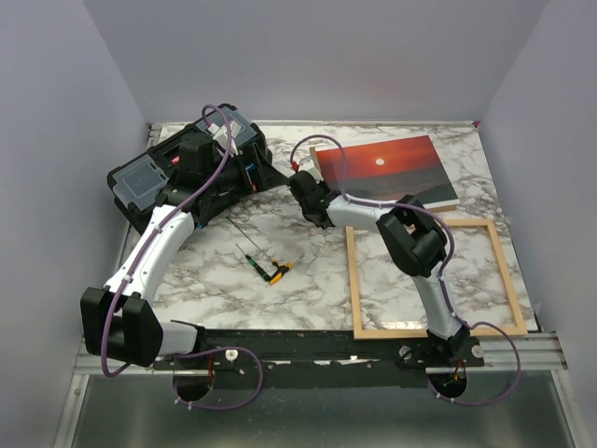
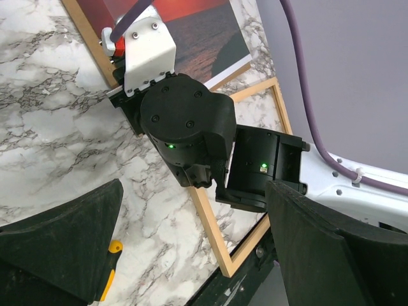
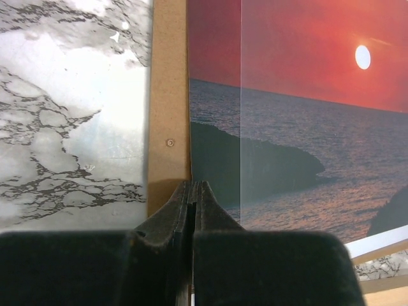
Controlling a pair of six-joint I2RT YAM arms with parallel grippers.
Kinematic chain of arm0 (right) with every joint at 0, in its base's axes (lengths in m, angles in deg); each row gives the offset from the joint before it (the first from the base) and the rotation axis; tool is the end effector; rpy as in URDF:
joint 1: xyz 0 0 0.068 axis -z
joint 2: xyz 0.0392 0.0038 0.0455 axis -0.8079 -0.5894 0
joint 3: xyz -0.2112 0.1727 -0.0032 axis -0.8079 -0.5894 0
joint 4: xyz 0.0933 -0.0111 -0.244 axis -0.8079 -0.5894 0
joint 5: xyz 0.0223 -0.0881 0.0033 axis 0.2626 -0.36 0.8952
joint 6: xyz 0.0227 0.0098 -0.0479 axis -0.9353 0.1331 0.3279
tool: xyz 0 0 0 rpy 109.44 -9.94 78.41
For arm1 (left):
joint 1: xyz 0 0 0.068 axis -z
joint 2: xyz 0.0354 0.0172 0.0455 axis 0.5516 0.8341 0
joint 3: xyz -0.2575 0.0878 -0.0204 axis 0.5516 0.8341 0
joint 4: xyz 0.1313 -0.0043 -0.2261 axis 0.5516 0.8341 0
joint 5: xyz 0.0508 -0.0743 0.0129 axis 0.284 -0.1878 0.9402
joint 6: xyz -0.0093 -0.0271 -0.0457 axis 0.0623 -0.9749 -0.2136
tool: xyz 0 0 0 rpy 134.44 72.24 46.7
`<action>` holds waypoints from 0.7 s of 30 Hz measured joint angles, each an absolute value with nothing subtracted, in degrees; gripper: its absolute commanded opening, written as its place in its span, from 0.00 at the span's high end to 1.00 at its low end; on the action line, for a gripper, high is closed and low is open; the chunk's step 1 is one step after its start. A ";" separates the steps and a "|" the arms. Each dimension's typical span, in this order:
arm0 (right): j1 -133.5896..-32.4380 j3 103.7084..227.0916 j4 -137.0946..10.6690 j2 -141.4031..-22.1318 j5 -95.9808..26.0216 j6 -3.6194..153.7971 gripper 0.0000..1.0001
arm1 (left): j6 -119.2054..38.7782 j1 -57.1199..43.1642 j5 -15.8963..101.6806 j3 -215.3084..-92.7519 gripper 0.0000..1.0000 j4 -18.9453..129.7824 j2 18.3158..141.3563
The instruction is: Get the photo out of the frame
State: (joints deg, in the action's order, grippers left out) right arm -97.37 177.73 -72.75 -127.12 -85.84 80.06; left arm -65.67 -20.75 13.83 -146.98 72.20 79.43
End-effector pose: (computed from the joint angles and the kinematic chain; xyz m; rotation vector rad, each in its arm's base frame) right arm 0.3594 0.3072 0.1456 -0.4665 2.1379 -0.4759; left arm 0.2844 -0.0864 0.3431 0.0032 2.1114 -1.1899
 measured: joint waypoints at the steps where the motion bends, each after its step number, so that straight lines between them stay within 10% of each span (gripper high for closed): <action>1: -97.41 177.29 -72.14 -127.12 -86.04 80.30 1.00 | -65.67 -20.75 13.85 -146.98 0.03 72.22 79.43; 21: -97.41 157.90 -50.56 -111.97 -83.35 84.12 1.00 | -92.60 -17.23 16.26 -134.68 0.08 52.16 90.03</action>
State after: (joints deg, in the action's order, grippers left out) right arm -97.41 157.90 -50.56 -111.97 -83.35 84.12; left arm -92.60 -17.23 16.26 -134.68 52.16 90.03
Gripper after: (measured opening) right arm 0.027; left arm 0.933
